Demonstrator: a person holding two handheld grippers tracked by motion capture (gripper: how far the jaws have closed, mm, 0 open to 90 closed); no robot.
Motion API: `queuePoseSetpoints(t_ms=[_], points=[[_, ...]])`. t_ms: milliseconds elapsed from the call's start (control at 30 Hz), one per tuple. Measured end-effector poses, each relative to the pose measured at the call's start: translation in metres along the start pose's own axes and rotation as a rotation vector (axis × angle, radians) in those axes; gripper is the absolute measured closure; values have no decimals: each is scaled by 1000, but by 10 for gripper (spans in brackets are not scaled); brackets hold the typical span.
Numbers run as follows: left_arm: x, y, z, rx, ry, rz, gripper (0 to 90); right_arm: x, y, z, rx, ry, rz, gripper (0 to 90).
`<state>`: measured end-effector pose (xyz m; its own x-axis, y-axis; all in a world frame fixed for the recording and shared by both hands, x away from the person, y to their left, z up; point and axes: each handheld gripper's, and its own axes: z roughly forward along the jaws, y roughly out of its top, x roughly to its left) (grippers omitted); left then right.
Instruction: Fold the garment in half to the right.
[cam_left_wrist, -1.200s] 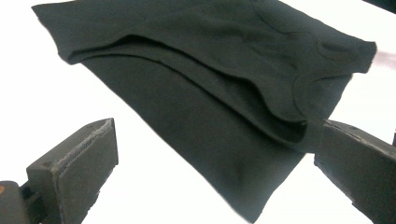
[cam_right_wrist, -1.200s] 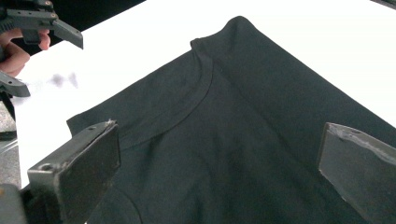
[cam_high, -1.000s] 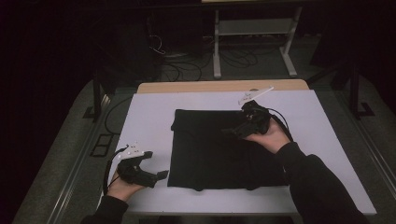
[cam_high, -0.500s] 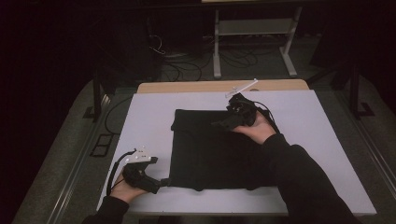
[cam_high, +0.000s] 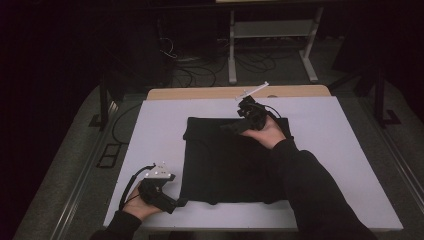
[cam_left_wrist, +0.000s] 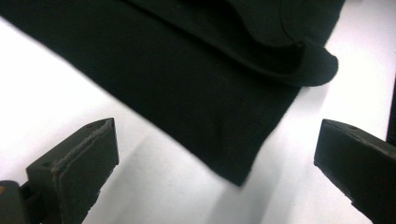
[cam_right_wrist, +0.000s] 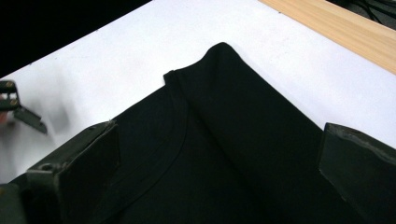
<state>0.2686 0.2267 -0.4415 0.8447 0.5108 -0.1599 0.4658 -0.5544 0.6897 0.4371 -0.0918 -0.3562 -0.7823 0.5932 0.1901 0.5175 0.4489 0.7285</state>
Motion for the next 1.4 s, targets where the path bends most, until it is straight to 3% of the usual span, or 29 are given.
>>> queuePoseSetpoints(t_ms=[567,767,833,967,1067,1233,1400], points=[[-4,0,9,48,-18,45,0,-8,13,36,28,-15,13,0],[-8,0,12,37,3,60,5,-8,21,46,15,-14,7,14],[-8,0,11,40,13,74,58,-6,24,50,4,-19,1,17],[-10,0,13,23,27,68,68,-4,30,60,5,-16,0,17],[-10,-1,12,23,48,95,107,-2,34,67,7,-13,-7,17],[-12,-1,13,9,58,88,136,0,39,77,21,-13,-7,17],[-12,-1,12,18,83,113,206,1,43,86,23,-7,-10,17]])
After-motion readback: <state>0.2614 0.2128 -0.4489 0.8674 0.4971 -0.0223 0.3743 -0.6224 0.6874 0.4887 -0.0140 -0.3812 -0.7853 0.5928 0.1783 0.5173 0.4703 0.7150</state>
